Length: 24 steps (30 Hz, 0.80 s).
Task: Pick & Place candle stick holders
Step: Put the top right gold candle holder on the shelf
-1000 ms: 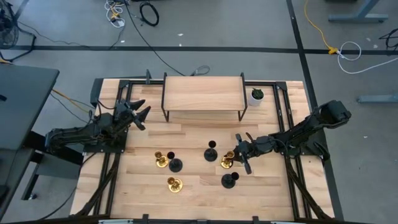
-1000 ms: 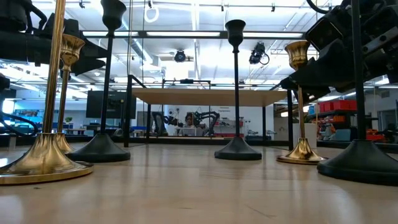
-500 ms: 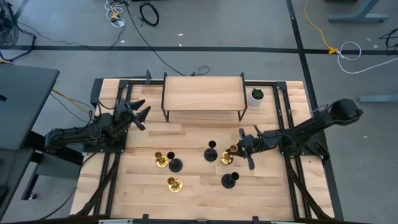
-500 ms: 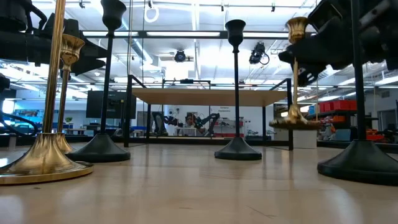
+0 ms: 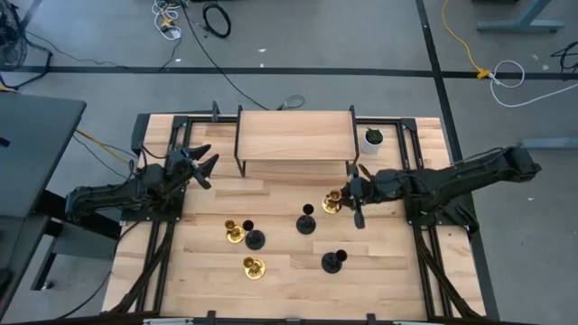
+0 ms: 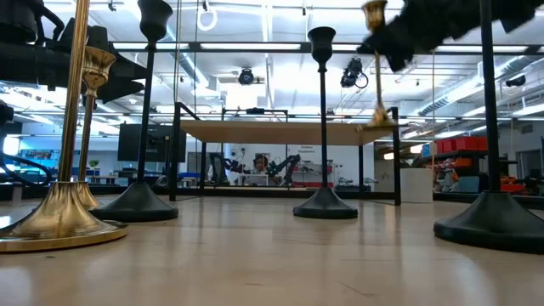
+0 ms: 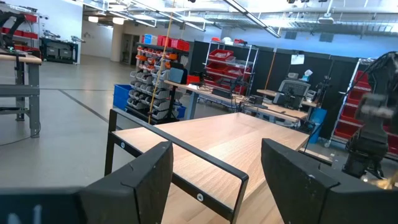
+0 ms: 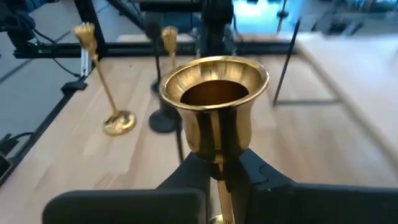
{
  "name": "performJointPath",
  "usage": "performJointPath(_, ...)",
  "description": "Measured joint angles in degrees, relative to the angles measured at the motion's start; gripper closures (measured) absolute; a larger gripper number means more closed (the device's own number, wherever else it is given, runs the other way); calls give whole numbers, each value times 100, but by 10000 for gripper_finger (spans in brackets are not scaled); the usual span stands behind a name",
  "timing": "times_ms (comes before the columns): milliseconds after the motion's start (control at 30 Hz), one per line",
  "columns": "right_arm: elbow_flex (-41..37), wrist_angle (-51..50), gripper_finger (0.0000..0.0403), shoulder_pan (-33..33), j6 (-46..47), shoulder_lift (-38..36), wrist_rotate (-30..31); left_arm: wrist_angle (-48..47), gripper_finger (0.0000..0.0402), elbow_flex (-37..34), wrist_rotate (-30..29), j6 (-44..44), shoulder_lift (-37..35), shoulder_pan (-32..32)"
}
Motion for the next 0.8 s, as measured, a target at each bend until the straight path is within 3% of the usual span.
performJointPath(333,929,-1192,381,-589,-422,-404,281,0,157,0,0,2,-1,-1)
performJointPath(633,1312,-1499,381,-1427,-638,-517,242,0,157,0,2,1,-2,-2)
performJointPath(800,1317,-1447,381,-2185,-784,-519,-238,0,157,0,0,2,0,-2)
